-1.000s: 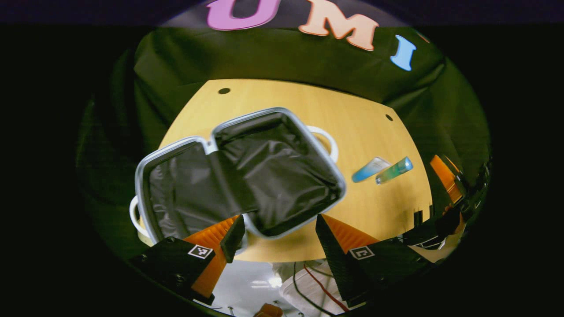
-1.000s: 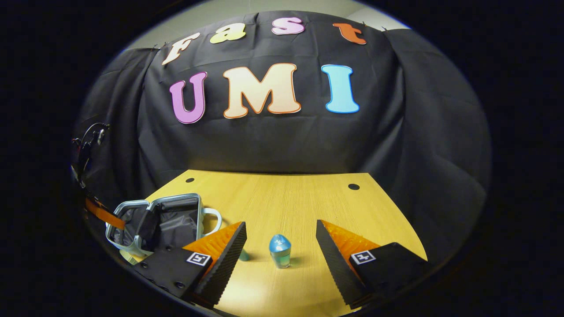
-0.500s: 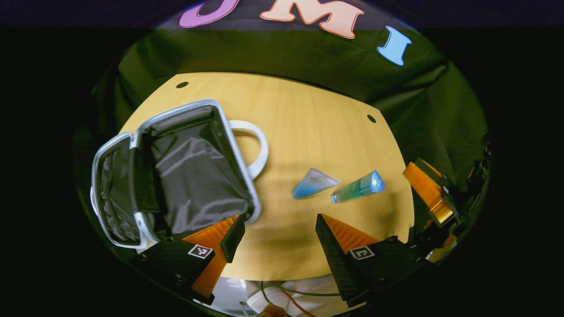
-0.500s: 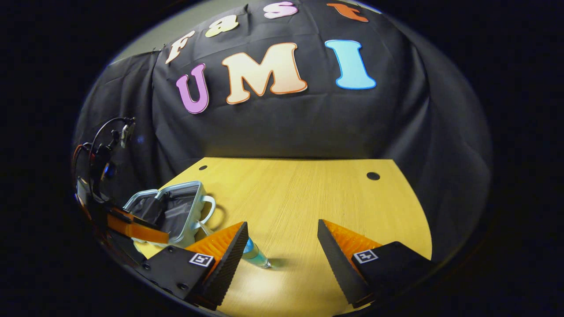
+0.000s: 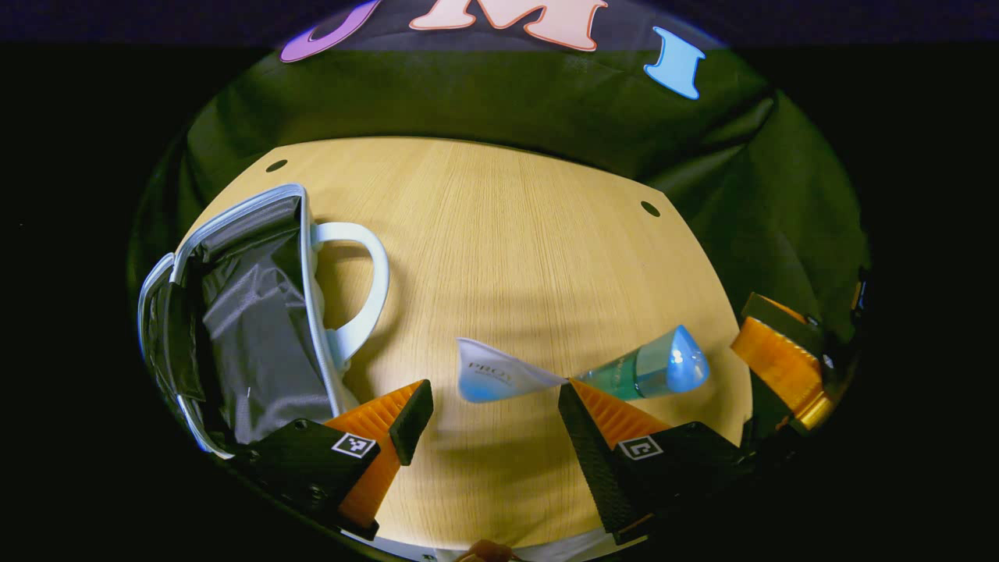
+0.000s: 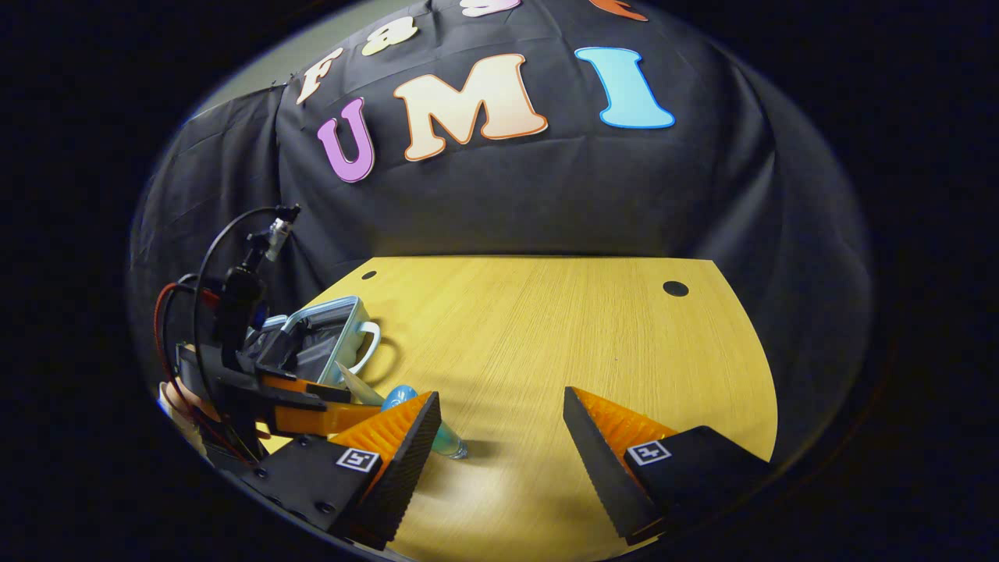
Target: First open the suitcase, pack the skin care products into it, and then close the suitcase.
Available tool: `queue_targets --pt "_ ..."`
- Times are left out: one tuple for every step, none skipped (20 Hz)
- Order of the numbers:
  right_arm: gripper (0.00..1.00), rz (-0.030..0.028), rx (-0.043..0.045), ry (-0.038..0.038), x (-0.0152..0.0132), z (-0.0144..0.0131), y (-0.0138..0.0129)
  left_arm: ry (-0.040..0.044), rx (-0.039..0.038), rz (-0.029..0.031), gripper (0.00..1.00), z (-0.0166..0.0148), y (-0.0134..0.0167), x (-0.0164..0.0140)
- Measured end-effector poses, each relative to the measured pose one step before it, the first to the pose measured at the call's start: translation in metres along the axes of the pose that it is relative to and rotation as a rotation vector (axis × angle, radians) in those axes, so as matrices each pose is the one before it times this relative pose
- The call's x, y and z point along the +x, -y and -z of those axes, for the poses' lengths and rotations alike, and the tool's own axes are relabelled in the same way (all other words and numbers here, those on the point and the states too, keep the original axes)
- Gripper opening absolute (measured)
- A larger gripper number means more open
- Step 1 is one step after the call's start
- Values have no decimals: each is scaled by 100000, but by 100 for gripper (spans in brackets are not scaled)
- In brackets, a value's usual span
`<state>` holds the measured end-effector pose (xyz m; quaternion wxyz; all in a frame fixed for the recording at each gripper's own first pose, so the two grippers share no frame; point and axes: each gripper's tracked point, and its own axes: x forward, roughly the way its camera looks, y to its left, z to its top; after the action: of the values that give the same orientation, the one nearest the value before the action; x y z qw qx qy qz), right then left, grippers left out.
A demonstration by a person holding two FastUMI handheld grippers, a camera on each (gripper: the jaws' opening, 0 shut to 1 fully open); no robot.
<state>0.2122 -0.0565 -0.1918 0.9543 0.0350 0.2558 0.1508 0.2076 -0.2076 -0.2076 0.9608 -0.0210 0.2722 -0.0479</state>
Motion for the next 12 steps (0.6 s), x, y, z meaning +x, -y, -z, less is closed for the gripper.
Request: queue_targets --pt "99 291 -361 256 -93 71 248 -71 1698 -2218 96 218 -252 718" --pt "99 181 -85 368 -115 -58 63 407 1578 -1873 96 173 -310 668" --pt "99 169 9 -4 -9 218 88 487 515 -1239 96 67 60 556" --pt "99 178 -146 -4 -67 144 79 1344 -273 -370 96 -84 158 639" --pt "99 220 -228 -181 -52 221 52 1114 -1294 -270 96 -89 148 441" --pt "99 -67 -249 -657 -66 328 -14 630 -2317 98 96 65 80 598" --pt "99 -41 -278 -643 69 348 60 189 -2729 -335 96 152 -104 431" --pt "99 -15 -357 -576 26 336 56 202 -2175 -567 93 172 -340 436" --pt "99 -245 -284 -792 -10 328 -16 1054 -1531 -2917 85 -46 -600 368" --pt "99 -397 -160 -679 184 294 48 411 -904 -2570 70 12 -539 253" --pt "99 -389 -122 -946 133 376 -19 196 -708 -476 55 -157 -275 -111" --pt "99 -800 2 -829 155 302 -65 1432 -1006 161 42 -224 -23 517"
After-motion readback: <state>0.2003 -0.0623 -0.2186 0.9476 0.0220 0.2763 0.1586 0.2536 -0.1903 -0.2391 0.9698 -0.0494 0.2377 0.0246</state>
